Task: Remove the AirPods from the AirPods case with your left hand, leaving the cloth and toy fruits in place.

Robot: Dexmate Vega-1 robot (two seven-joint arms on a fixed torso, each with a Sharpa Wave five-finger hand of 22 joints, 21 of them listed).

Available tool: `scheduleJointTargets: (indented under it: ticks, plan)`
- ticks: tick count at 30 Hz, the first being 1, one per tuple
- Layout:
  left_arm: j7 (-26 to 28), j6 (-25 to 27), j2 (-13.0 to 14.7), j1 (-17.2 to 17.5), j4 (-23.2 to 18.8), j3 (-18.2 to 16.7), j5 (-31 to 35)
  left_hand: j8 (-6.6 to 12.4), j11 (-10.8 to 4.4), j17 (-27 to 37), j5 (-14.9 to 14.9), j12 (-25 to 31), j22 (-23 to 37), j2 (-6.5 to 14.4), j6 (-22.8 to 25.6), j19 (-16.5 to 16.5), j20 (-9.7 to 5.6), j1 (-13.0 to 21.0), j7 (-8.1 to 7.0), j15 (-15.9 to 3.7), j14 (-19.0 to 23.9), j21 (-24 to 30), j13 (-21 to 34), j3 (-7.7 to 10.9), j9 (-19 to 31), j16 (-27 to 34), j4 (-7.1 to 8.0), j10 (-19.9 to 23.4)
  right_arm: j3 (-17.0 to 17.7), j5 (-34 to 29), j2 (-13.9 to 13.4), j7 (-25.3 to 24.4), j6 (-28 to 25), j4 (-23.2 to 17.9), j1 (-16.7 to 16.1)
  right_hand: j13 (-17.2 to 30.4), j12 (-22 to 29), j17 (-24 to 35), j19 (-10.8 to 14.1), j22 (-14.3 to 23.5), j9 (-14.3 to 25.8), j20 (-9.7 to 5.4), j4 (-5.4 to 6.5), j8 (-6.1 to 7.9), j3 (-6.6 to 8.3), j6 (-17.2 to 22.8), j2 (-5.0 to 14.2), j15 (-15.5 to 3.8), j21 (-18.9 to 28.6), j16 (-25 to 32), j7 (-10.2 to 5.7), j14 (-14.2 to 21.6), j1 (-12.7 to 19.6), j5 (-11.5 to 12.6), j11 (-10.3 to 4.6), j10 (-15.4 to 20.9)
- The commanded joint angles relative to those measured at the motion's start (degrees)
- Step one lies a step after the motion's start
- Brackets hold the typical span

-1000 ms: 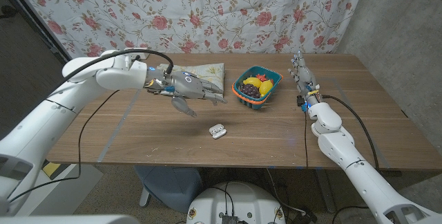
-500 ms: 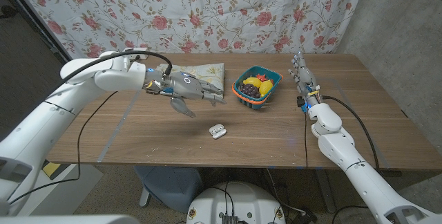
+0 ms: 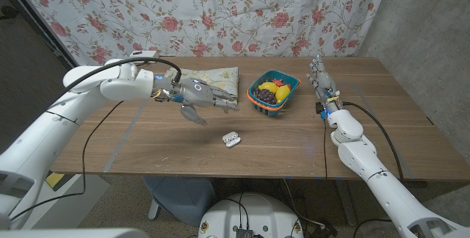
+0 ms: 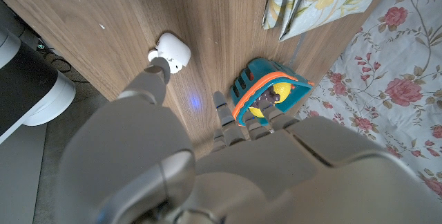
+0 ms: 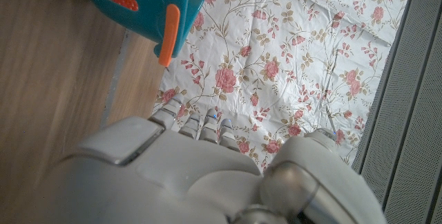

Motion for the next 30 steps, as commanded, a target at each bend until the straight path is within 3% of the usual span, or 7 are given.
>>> scheduleJointTargets:
  ticks: [1, 6, 10, 15, 30]
  plan:
    - [0.46, -0.10, 0.10, 0.93, 0.18, -0.07, 0.07, 0.36, -0.27, -0.01, -0.25, 0.48, 0.17, -0.28, -4.85, 0.35, -0.13, 0.59, -0.45, -0.15, 0.28, 0.42, 0.16, 0.52, -0.05, -0.24, 0.08, 0.45, -0.18, -0.19, 0.45, 0.00, 0.23, 0.62, 0.36, 0.16, -0.15, -0.03, -0.31, 0.19, 0.18, 0.25, -0.03, -0.11, -0.04, -0.29, 0.20, -0.94, -0.03, 0.24, -0.20, 0.10, 0.65, 0.24, -0.50, 0.11]
    - [0.46, -1.39, 0.78, 1.01, -0.12, -0.03, 0.99, 0.31, -0.22, -0.03, -0.30, 0.52, 0.17, -0.35, -4.77, 0.29, -0.15, 0.61, -0.45, -0.13, 0.30, 0.34, 0.18, 0.55, -0.05, -0.32, 0.11, 0.46, -0.06, -0.20, 0.43, -0.23, 0.26, 0.37, 0.08, 0.16, -0.16, -0.03, -0.32, 0.19, 0.18, 0.25, -0.03, -0.12, -0.03, -0.30, 0.21, -0.91, -0.02, 0.23, -0.15, 0.07, 0.67, 0.22, -0.49, 0.10]
    - [3.61, -1.34, -1.06, 2.33, -0.58, -1.81, 4.57, -0.05, -0.19, -0.06, -0.35, 0.37, 0.17, -0.39, -5.40, 0.30, -0.08, 0.63, -0.43, -0.12, 0.29, 0.28, 0.19, 0.58, -0.05, -0.44, 0.16, -0.01, -0.06, -0.23, 0.33, -0.29, 0.06, 0.11, 0.02, 0.16, -0.15, -0.03, -0.32, 0.19, 0.18, 0.22, -0.04, -0.11, -0.02, -0.28, 0.24, -0.85, -0.02, 0.22, -0.24, 0.06, 0.69, 0.22, -0.52, 0.12]
    - [5.52, -1.44, -1.28, 3.26, -1.45, -2.77, 7.22, -0.44, -0.27, -0.12, -0.39, 0.40, 0.18, -0.38, -6.14, 0.34, -0.01, 0.67, -0.21, 0.01, 0.34, 0.23, 0.22, 0.59, -0.04, -0.56, 0.22, -0.07, -0.13, -0.30, 0.28, -0.29, -0.08, 0.04, 0.13, 0.16, -0.14, -0.03, -0.34, 0.19, 0.18, 0.24, -0.04, -0.10, -0.01, -0.24, 0.25, -0.97, -0.02, 0.21, -0.22, 0.04, 0.71, 0.20, -0.55, 0.14]
    - [5.02, 1.85, -0.74, 3.50, -2.32, -0.79, 8.04, -0.71, -0.57, -0.22, -0.40, 0.26, 0.18, -0.34, -6.21, 0.16, 0.21, 0.48, 0.23, 0.33, 0.24, 0.01, 0.27, 0.49, -0.03, -0.83, 0.47, -0.70, -0.31, -0.38, 0.79, -0.42, 0.33, 0.82, 0.18, 0.16, -0.15, -0.02, -0.35, 0.19, 0.18, 0.21, -0.05, -0.10, 0.00, -0.24, 0.25, -0.93, -0.02, 0.24, -0.21, 0.12, 0.72, 0.17, -0.53, 0.14]
